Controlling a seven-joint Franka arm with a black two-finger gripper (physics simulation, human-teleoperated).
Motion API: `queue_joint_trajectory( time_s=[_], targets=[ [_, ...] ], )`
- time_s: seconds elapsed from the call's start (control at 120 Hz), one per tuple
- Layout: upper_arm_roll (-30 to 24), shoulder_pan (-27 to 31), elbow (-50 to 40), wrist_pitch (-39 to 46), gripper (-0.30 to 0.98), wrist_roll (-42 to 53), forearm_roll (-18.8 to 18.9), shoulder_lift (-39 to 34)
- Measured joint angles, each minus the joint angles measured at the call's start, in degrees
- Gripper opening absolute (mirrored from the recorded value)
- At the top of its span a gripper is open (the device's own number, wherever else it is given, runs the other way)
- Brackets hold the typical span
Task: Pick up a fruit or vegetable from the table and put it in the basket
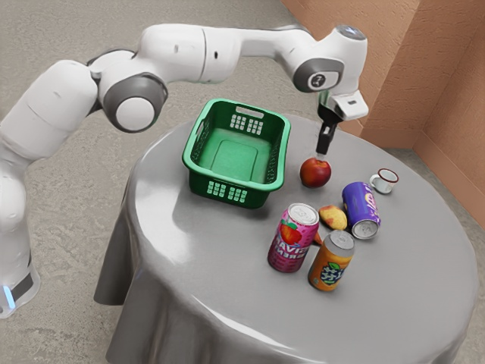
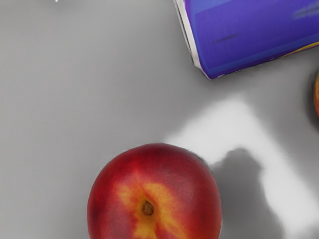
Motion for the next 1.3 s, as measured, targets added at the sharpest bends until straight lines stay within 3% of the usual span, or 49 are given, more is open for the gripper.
queue_joint_trajectory(
  time_s=[1.2, 1.3],
  targets=[
    [-2.0, 2.1, 1.5, -0.5, 0.69, 4.2, -0.6, 7.8],
    [-2.1, 2.1, 1.6, -0.4, 0.57, 4.4, -0.5, 8.1]
  ],
)
